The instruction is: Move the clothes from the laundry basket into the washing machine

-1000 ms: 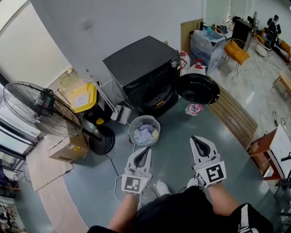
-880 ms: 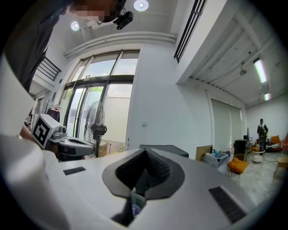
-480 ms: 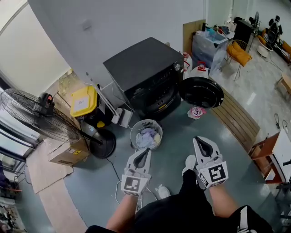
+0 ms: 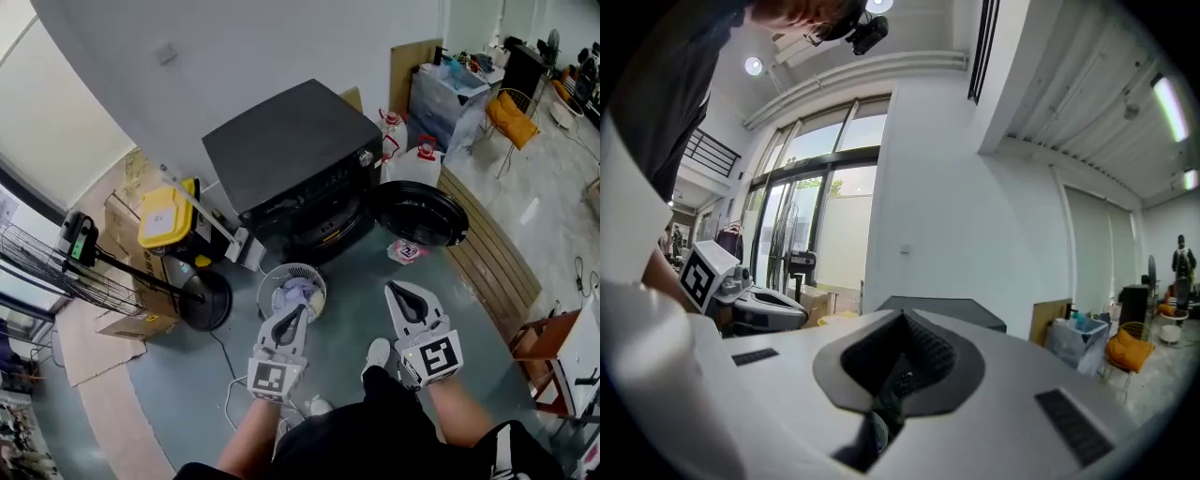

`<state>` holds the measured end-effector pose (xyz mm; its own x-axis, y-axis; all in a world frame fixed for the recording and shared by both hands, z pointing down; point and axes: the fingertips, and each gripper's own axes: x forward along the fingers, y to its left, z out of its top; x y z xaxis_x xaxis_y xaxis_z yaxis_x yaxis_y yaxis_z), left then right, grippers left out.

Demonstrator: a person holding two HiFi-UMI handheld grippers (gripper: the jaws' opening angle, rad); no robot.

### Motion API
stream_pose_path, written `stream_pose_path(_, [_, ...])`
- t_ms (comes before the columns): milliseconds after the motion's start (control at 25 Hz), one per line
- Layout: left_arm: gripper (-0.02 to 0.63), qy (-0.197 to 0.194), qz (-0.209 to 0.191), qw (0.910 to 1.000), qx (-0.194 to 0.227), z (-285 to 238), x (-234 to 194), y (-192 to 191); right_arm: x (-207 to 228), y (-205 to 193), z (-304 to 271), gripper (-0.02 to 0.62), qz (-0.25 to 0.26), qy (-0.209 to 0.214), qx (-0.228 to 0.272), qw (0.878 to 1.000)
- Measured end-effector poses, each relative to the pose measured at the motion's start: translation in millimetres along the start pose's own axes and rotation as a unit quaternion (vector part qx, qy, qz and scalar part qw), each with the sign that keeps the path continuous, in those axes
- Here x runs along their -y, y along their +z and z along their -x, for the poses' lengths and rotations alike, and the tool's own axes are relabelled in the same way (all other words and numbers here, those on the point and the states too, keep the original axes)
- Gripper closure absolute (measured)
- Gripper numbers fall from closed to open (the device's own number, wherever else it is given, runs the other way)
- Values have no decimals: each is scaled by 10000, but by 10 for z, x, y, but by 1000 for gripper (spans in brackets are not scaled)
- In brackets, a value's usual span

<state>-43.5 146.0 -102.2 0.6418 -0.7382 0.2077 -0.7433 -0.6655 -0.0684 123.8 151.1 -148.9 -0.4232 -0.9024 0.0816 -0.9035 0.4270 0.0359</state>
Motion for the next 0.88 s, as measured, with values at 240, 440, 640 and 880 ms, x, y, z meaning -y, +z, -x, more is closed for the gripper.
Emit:
stream_pose_path(240, [601,417,33,9989,-210,-548,-151,-44,428,-144,-469,588,-121,474,-84,9988])
stream_pose_path(440, [601,654,141,9970,-402,-768,-356,-236,497,-338,-835,588,-172,760,-217,9967])
stream_pose_path(640, [601,643,229,9961,-550,-904,-677,-507,418,-528,-1217,588,-243,796,-349,9959])
stream_pose_path(880, [601,675,372,9951,-625,-1023,-1103,-983,239,-796,-1662,588,-213,734,-204,9969])
